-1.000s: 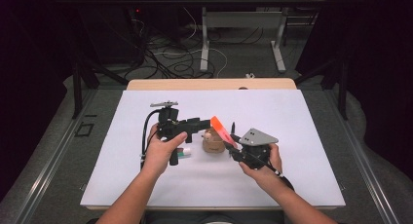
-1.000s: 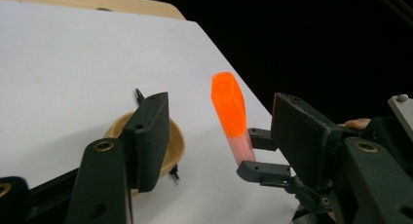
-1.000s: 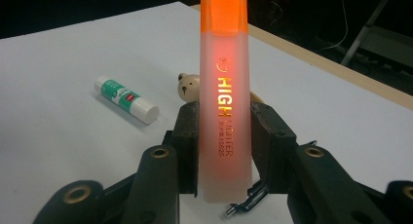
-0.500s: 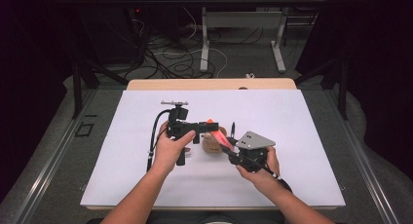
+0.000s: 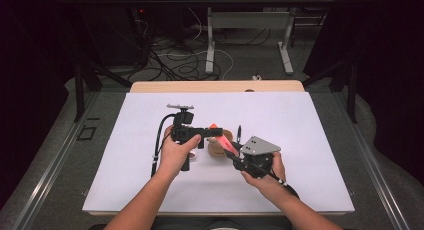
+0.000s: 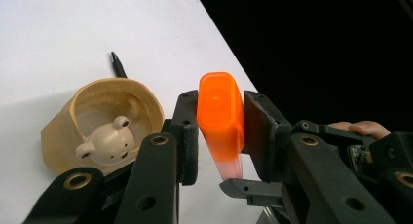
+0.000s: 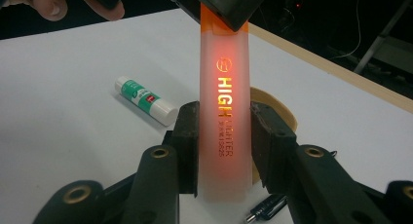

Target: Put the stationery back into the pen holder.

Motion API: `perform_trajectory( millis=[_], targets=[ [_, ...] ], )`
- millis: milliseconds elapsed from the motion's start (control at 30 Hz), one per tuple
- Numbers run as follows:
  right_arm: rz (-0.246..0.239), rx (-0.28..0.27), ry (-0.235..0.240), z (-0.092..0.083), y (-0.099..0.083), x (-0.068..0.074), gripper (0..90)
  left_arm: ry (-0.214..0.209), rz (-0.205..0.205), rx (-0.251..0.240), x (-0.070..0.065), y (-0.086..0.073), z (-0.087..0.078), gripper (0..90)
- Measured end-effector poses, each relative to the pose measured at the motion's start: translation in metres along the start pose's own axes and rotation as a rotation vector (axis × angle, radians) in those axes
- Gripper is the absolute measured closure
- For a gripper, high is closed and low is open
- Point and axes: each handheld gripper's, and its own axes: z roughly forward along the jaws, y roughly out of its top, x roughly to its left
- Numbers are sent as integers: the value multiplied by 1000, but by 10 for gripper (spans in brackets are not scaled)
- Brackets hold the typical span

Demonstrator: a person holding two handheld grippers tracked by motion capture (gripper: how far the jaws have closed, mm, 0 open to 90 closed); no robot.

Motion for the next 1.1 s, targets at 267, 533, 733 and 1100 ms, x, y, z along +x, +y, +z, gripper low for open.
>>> perform_trajectory(
  millis=[267, 533, 733, 1100],
  targets=[
    [-1, -3, 2, 0, 0, 0, 666, -36, -44, 13, 4, 2, -1, 716],
    [4, -12, 5, 0, -1, -1, 665, -62, -52, 33, 3, 4, -2, 735],
    [12, -27, 12, 0, -1, -3, 662, -64, -39, 30, 1, 7, -1, 743],
    [45, -25, 30, -1, -7, -14, 544, 32, 57, -17, -7, 19, -7, 743]
  ],
)
